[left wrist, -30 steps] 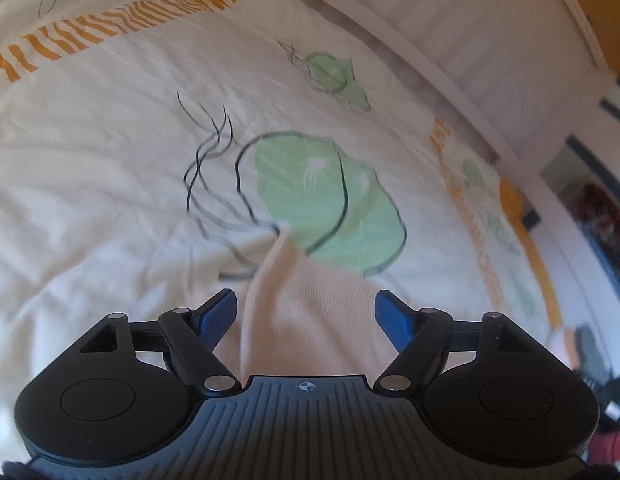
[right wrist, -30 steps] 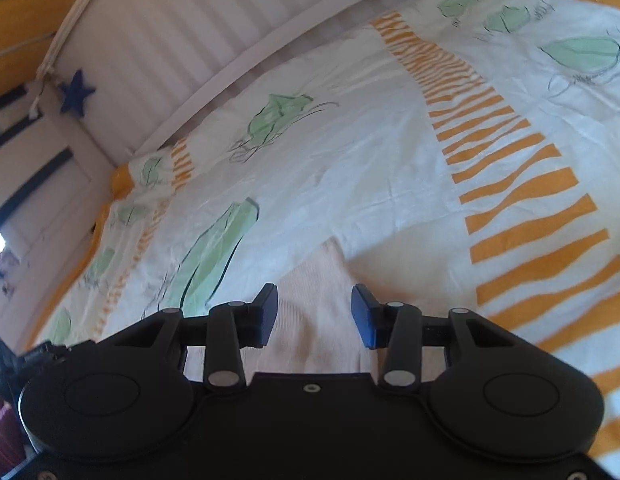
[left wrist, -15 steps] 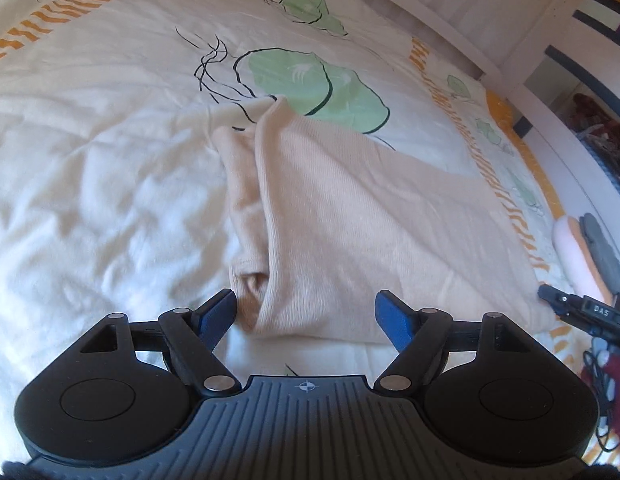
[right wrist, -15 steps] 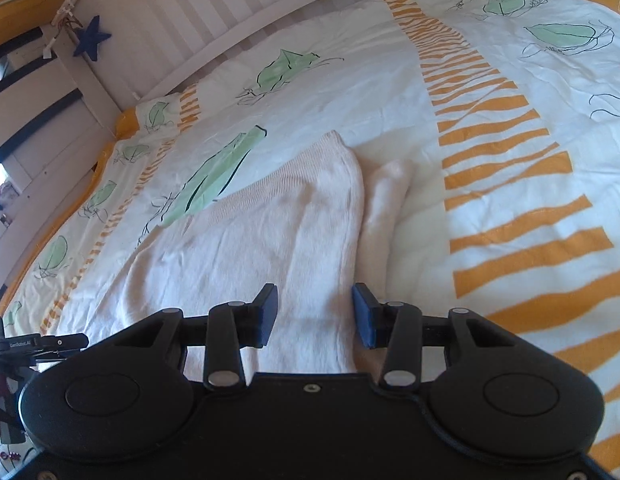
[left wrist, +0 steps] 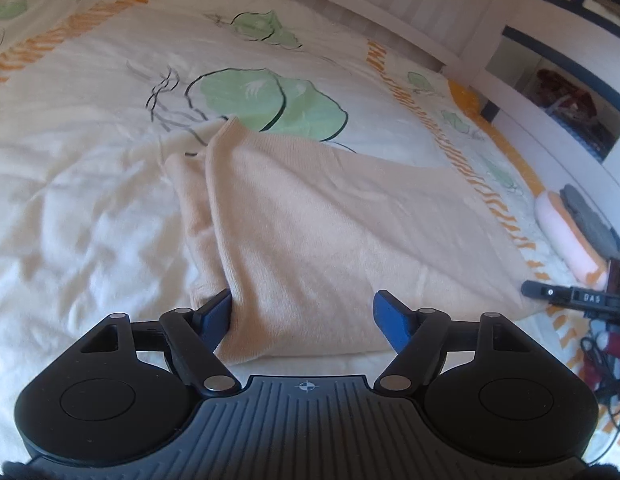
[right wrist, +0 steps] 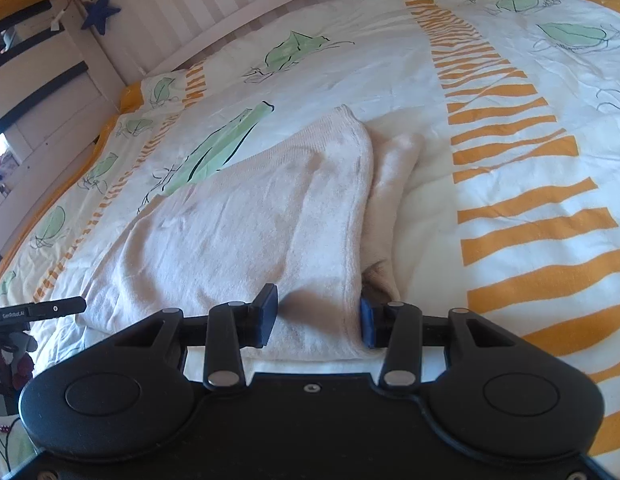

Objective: Fold small clothes

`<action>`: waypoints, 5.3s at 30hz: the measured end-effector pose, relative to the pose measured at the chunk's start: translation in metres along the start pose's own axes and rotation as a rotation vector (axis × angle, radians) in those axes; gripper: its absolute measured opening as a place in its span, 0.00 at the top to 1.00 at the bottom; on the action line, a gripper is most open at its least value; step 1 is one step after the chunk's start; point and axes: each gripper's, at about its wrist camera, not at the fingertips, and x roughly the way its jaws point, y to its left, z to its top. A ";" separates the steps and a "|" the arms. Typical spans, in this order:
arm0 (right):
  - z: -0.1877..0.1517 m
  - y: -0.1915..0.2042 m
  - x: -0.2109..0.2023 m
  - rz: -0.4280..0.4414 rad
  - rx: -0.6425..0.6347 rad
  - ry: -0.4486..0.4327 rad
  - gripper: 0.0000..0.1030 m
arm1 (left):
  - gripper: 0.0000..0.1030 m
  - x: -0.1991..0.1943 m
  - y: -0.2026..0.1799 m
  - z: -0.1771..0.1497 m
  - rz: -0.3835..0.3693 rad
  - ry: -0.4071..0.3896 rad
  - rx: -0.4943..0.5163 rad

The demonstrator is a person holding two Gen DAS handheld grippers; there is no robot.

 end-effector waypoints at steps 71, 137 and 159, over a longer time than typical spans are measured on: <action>0.028 -0.042 0.040 0.207 0.143 0.018 0.00 | 0.15 0.069 -0.084 0.052 0.128 0.071 -0.014; 0.036 -0.060 0.059 0.400 0.094 0.036 0.00 | 0.00 0.101 -0.131 0.006 0.303 0.164 0.126; 0.052 -0.023 0.062 0.069 0.071 0.221 0.62 | 0.10 0.007 -0.033 0.053 0.287 -0.087 -0.014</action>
